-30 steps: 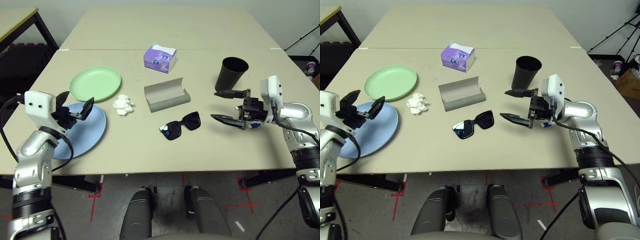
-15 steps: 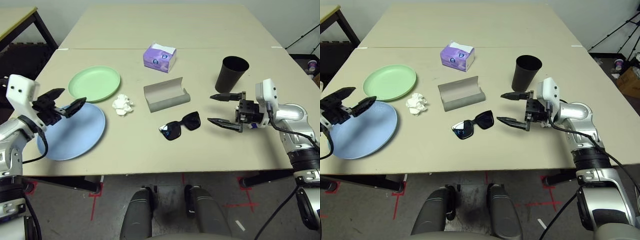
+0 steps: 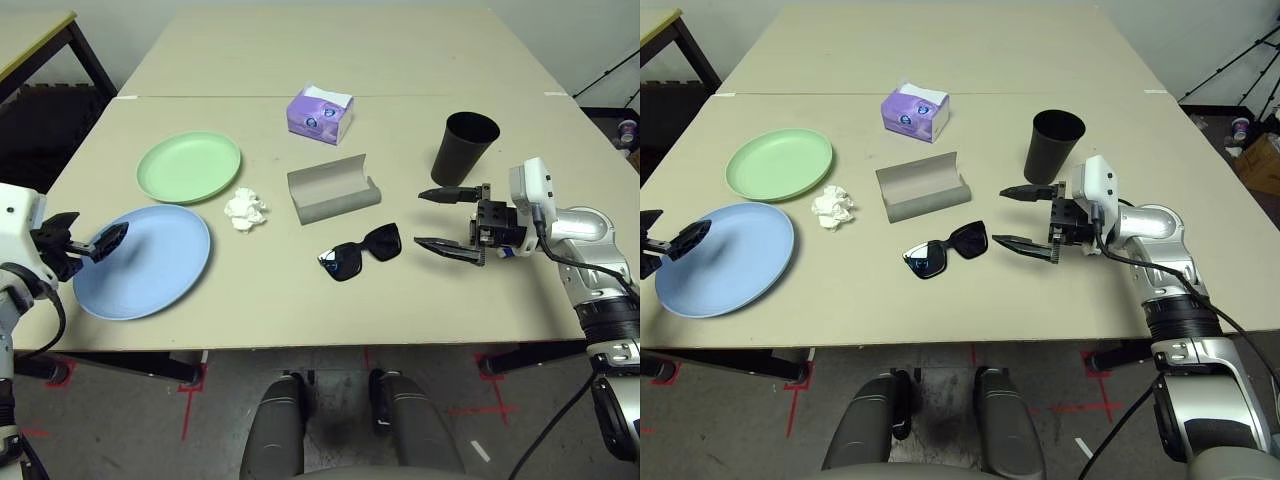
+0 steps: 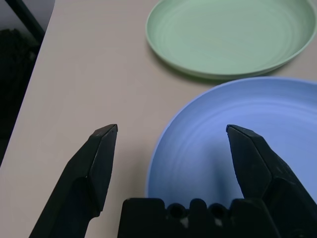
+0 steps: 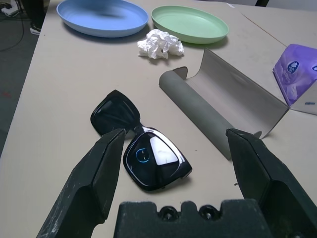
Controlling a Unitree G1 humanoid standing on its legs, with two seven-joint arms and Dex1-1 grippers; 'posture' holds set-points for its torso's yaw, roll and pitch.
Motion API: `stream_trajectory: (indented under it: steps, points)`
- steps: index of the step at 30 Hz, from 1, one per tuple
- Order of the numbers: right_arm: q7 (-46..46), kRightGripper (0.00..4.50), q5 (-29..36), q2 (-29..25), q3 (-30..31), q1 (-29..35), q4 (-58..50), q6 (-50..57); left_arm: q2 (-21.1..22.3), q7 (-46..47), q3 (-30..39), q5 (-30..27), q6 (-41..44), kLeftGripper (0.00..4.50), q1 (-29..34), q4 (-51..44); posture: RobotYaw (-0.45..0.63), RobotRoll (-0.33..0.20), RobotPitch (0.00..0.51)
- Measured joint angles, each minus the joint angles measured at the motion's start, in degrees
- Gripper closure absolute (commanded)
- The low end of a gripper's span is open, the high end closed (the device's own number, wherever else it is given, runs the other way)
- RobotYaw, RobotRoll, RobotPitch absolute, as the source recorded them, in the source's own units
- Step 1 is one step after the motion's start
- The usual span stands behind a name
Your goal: Organize and tidy the items on the table.
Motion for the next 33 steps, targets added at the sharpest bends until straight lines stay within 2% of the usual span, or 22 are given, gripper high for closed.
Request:
stream_trajectory:
  steps: [22, 26, 33]
  points:
    - [0.3, 0.02, 0.0, 0.0, 0.0, 0.6, -2.9, 1.1, 0.1, -1.3, 0.1, -0.8, 4.4, 0.00, 0.2, 6.2, -0.02, 0.000, 0.153]
    - [-0.1, 0.00, 0.0, 0.0, 0.0, 0.6, -3.2, 1.3, 0.1, -1.3, 0.1, -0.8, 4.4, 1.27, -0.1, 6.9, -0.02, 0.000, 0.153]
    - [-0.2, 0.00, 0.0, 0.0, 0.0, 0.6, -3.5, 1.4, 0.1, -1.4, 0.3, -1.1, 4.2, 3.98, -0.3, 7.0, -0.02, 0.000, 0.153]
